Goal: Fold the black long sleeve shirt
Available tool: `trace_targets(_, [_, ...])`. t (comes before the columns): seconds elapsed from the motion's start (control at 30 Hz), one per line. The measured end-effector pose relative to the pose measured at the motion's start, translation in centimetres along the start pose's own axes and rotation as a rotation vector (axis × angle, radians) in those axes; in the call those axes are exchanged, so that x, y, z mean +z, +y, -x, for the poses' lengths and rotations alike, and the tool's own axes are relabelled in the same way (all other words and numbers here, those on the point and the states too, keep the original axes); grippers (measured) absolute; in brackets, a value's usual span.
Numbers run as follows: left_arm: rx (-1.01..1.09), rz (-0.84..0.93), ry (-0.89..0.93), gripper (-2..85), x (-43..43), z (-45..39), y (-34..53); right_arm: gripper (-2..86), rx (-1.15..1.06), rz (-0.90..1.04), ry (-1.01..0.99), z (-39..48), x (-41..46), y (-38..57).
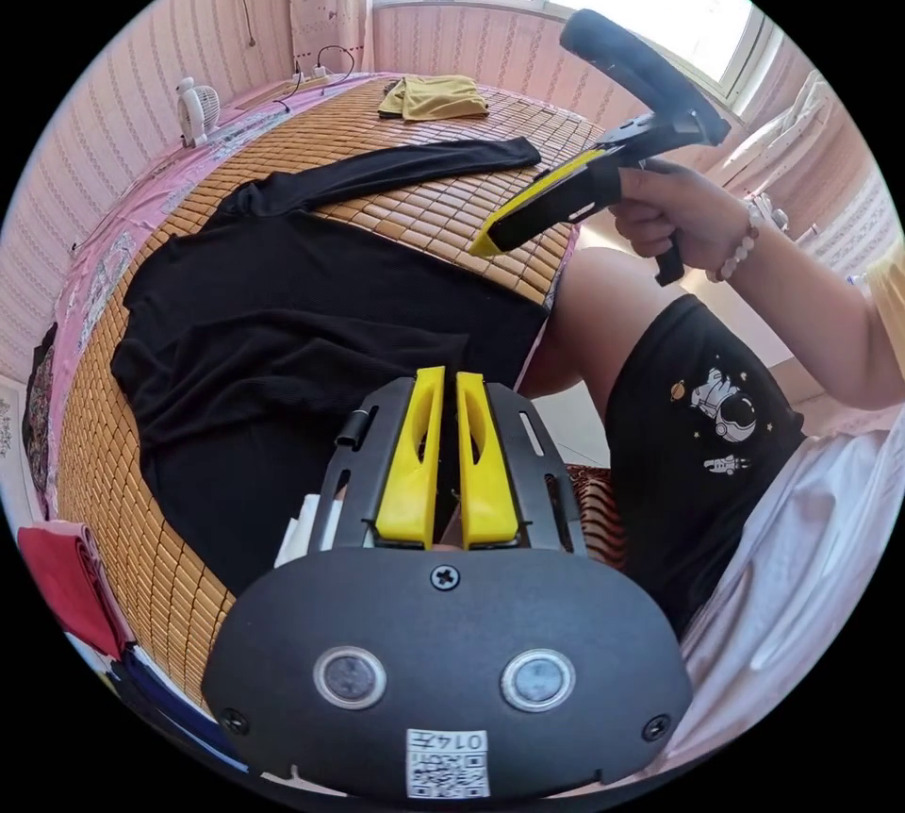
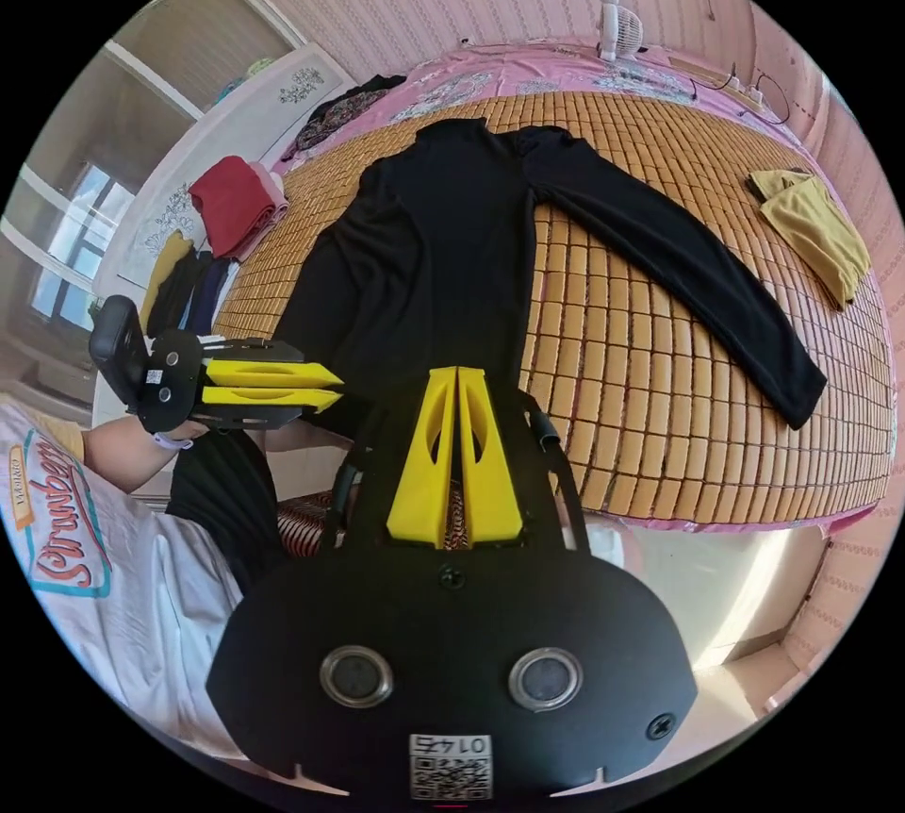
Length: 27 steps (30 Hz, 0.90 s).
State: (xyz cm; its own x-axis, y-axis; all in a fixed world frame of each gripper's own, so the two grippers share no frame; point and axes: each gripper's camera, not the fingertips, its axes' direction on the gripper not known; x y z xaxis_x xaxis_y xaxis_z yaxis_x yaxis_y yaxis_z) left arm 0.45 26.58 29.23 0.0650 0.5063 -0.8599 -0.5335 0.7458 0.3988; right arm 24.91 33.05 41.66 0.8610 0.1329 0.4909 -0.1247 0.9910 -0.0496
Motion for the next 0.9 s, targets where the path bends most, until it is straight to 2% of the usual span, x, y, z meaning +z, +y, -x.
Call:
trace_targets(0.1, [0.014, 0.010, -0.017, 1.9, 0.8, -0.6, 0.1, 7.4, 0.058, 0.076, -0.131, -1.2, 2.6, 0.6])
trace_targets(0.17, [0.019, 0.033, -0.025, 2.0, 1.8, -0.7, 0.3, 8.1, 0.086, 0.109, -0.166, -1.6, 4.1, 0.9])
trace_targets(0.37, [-0.027, 0.085, 0.013, 1.5, 3.9, 0.2, 1.1, 4.5, 0.004, 0.188, 0.014, 0.7, 7.9, 1.6])
trace_targets(0.47, [-0.018, 0.043, 0.011, 0.6, 2.7, 0.2, 1.1, 0.6, -0.031, 0.161, 0.028, 1.3, 7.1, 2.0])
trace_targets(0.6, [-0.024, -0.044, 0.029, -0.7, 0.0, 0.2, 0.6, -0.4, 0.014, -0.028, -0.095, 0.2, 1.9, 2.7])
trace_targets(0.7, [-0.011, -0.103, 0.060, -0.9, -1.5, 0.0, 0.4, -0.5, 0.014, -0.102, -0.073, 0.3, -1.0, 3.4])
trace_targets(0.9, [0.071, -0.030, 0.063, -1.0, 0.6, -0.7, 0.4, 0.0, 0.050, -0.010, -0.044, -0.1, 0.7, 4.1])
